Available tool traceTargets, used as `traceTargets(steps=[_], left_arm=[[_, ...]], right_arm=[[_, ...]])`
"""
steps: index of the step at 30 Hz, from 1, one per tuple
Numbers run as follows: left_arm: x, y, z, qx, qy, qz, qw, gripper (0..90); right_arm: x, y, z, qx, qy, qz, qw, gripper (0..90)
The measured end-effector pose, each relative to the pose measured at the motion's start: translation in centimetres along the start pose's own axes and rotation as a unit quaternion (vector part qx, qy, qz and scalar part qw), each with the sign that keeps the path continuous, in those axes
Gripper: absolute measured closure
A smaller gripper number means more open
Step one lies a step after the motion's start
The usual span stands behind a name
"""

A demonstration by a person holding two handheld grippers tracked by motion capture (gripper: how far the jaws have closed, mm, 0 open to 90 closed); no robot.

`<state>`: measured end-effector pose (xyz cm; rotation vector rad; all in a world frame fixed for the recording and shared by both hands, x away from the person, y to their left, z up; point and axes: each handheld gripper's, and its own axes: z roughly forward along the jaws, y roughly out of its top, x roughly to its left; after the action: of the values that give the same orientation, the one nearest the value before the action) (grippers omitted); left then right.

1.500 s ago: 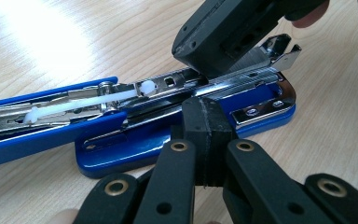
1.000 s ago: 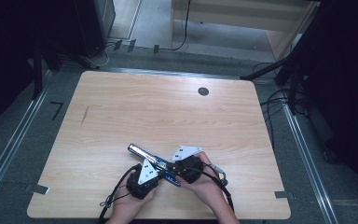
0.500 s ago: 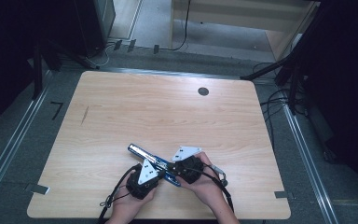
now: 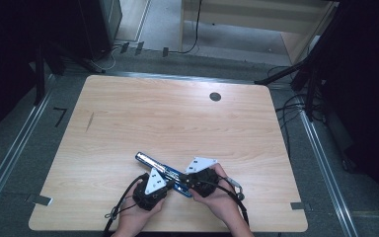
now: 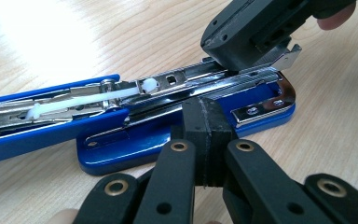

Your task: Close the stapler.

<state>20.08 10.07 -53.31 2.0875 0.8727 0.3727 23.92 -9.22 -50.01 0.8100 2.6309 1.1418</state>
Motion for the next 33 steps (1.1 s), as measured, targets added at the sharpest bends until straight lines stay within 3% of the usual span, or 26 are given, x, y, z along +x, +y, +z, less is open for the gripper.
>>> traceTargets(steps=[9,12,19,24,33], left_arm=[[0.8,-0.1,-0.7,0.001,-0.006,-0.017,0.9998,90.0],[1.3,-0.2,-1.3,0.0,0.013,-0.011,0.9999,90.0],[3.8,-0.5,-2.7,-0.004,0.037,-0.044,0.9983,90.0],[5.2,-1.1,-3.1,0.004,0.042,-0.063,0.9971,90.0],[6.2,-1.4,-3.0,0.008,0.054,-0.082,0.9951,90.0]], right_arm=[[0.2,0.6,0.4,-0.016,-0.005,0.003,0.9999,90.0],[0.2,0.8,0.5,-0.02,-0.005,0.003,0.9998,90.0],[0.3,1.7,0.9,-0.029,-0.002,0.013,0.9995,90.0],[0.6,2.7,1.5,-0.035,0.002,0.009,0.9994,90.0],[1.0,4.3,3.1,-0.035,0.004,0.003,0.9994,90.0]])
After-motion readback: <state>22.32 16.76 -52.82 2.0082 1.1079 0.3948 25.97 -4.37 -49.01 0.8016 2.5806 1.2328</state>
